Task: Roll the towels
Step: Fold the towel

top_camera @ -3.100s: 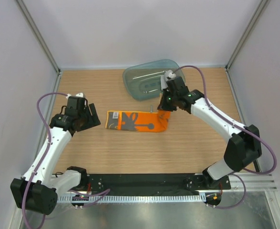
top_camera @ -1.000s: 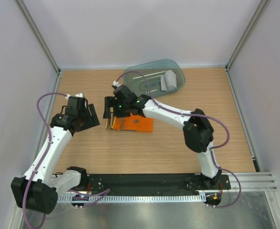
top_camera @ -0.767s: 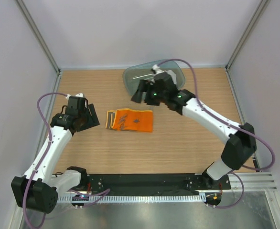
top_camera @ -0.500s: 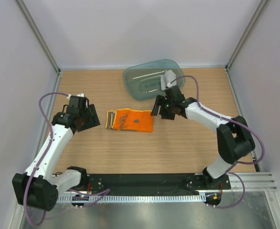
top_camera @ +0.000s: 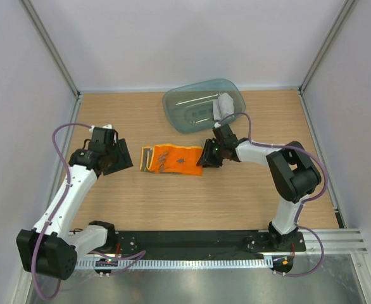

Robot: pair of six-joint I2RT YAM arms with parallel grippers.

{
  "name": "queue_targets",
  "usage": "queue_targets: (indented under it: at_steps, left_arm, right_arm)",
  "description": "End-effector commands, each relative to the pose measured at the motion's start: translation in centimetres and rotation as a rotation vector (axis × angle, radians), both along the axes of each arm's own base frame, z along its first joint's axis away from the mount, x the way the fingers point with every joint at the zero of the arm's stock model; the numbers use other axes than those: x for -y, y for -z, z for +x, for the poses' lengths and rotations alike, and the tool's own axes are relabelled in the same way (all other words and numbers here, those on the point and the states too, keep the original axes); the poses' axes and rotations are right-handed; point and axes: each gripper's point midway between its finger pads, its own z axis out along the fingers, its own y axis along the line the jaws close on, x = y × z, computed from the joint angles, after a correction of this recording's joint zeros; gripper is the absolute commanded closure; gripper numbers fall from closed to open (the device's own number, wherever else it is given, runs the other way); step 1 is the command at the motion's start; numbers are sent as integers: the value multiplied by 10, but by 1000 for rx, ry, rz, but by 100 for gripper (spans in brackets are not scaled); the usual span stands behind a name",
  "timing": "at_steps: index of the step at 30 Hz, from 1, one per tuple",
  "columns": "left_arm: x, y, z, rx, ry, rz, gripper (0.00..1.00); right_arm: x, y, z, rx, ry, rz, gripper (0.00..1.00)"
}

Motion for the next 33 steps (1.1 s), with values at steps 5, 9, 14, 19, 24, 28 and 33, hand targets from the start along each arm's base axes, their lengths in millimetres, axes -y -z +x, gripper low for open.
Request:
queue_targets:
  at_steps: [5,9,14,19,24,28,33]
  left_arm:
    - [16,-3,7,17,27,-39,36]
    - [42,-5,20,38,50,-32,37]
    - [87,-6,45,65,120,-33,39]
    - [136,20,64,43,220,-82,41]
    - [162,55,70,-5,286,-72,42]
    - [180,75,70,-31,328,-97,43]
    - [196,85,63,-46,372,-155,43]
  right_arm:
    - [5,12,-20,-17,-12,7,85]
    - [23,12,-36,-19,-16,-53,91]
    - [52,7,-66,-22,-22,-136,93]
    - [77,3,-99,-50,-25,-194,93]
    - [86,-6,-112,-37,-24,-198,93]
    - [89,-8,-114,-37,-24,-208,93]
    - [90,-8,-113,-38,-23,-216,93]
